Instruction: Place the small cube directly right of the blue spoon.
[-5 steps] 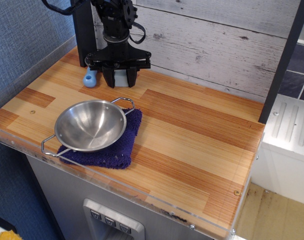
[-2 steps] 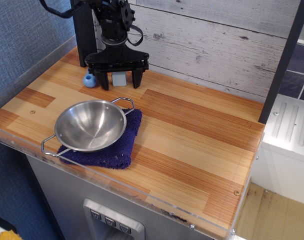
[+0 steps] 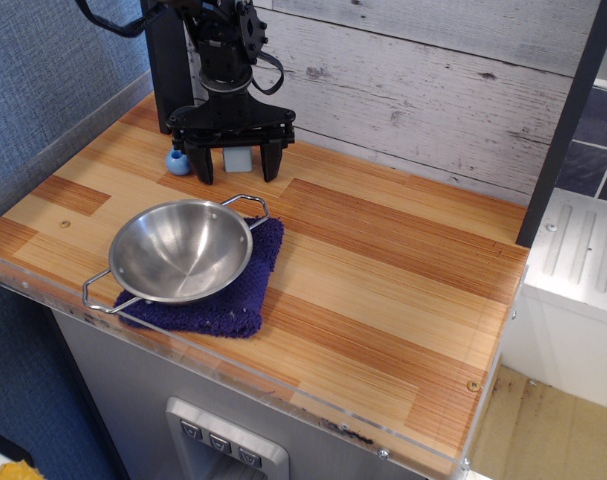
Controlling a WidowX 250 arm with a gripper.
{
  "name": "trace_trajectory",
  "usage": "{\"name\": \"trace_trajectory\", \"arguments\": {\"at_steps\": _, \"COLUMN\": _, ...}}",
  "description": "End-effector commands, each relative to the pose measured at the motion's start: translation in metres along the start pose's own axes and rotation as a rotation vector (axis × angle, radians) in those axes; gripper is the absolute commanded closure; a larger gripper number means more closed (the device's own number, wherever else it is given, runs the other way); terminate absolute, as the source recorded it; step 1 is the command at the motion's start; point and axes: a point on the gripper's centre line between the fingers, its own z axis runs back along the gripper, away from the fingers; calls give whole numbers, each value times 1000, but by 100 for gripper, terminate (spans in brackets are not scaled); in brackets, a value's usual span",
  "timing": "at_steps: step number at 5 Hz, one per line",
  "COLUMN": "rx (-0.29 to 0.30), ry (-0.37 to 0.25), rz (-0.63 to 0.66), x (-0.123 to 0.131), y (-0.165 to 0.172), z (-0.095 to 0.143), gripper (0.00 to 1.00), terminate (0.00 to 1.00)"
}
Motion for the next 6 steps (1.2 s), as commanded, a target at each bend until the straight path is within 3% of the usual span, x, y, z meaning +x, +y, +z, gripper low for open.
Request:
{"name": "trace_trajectory", "arguments": {"at_steps": 1, "rx": -53, "ry": -145, "rz": 17, "x": 22, "y": 3, "z": 65, "gripper": 0, "terminate": 0}}
{"name": "trace_trajectory", "arguments": {"at_steps": 3, "rx": -111, "ry": -206, "rz": 59, "x": 22, "y": 11, "z": 110, "gripper": 0, "terminate": 0}}
{"name": "trace_trajectory", "arguments": {"at_steps": 5, "rx": -111, "ry": -206, "rz": 59, "x": 22, "y": 11, "z": 110, "gripper": 0, "terminate": 0}}
{"name": "trace_trajectory", "arguments": {"at_steps": 6, "rx": -111, "ry": -206, "rz": 59, "x": 22, "y": 11, "z": 110, "gripper": 0, "terminate": 100}}
